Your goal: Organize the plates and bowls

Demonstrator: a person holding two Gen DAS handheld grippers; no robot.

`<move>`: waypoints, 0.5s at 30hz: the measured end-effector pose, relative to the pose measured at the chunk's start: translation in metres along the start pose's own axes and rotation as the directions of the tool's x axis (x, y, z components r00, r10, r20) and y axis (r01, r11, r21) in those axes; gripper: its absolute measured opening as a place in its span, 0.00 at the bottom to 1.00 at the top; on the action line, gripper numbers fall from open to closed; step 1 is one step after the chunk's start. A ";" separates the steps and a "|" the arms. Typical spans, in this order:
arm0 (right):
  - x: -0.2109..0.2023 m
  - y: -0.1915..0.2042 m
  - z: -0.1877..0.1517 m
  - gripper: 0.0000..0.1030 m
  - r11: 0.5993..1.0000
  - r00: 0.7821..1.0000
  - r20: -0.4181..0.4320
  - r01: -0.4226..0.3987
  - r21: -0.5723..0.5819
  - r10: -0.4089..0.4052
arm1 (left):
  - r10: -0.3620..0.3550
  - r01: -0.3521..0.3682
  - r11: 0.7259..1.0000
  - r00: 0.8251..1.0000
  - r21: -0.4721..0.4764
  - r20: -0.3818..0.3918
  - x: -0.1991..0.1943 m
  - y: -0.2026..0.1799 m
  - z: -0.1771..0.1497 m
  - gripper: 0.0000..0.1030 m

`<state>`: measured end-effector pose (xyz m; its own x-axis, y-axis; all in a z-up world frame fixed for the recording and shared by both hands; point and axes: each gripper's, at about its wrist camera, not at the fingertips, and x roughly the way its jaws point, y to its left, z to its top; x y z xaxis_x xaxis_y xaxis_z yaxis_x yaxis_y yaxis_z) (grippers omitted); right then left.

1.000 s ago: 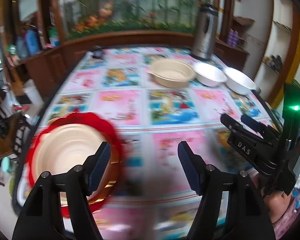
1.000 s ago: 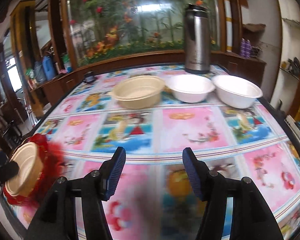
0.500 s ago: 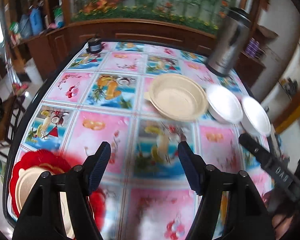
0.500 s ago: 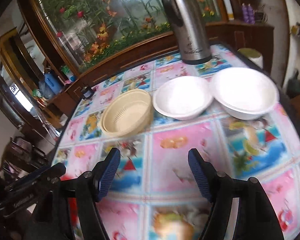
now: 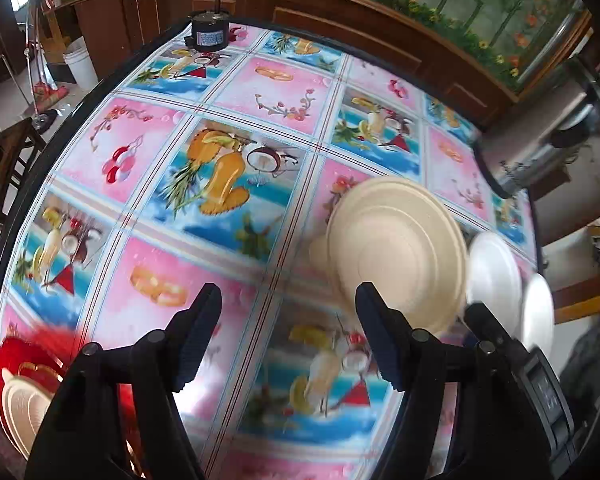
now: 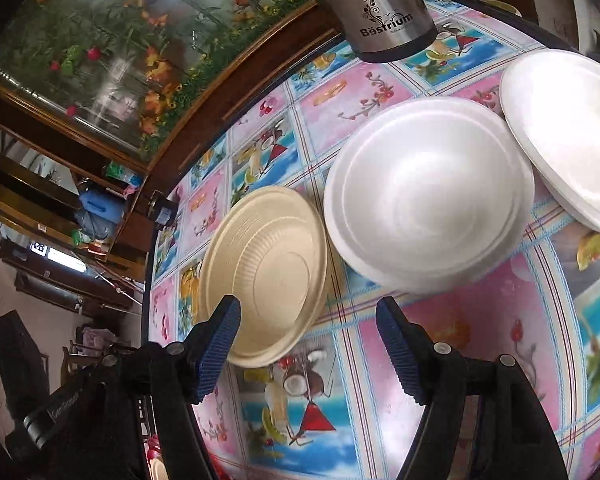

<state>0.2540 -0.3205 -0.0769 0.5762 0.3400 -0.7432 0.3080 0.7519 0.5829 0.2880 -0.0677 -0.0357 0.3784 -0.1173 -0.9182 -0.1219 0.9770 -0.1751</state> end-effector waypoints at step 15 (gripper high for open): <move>0.010 -0.010 -0.003 0.71 0.981 0.983 -0.049 -0.173 0.090 0.177 | -0.044 0.043 0.999 0.998 -0.033 -0.036 0.045 -0.014 0.017 0.67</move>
<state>0.2542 -0.3225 -0.0909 0.5840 0.4953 -0.6432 0.2710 0.6279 0.7296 0.3222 -0.0834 -0.0681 0.3503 -0.1669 -0.9217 -0.1354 0.9646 -0.2261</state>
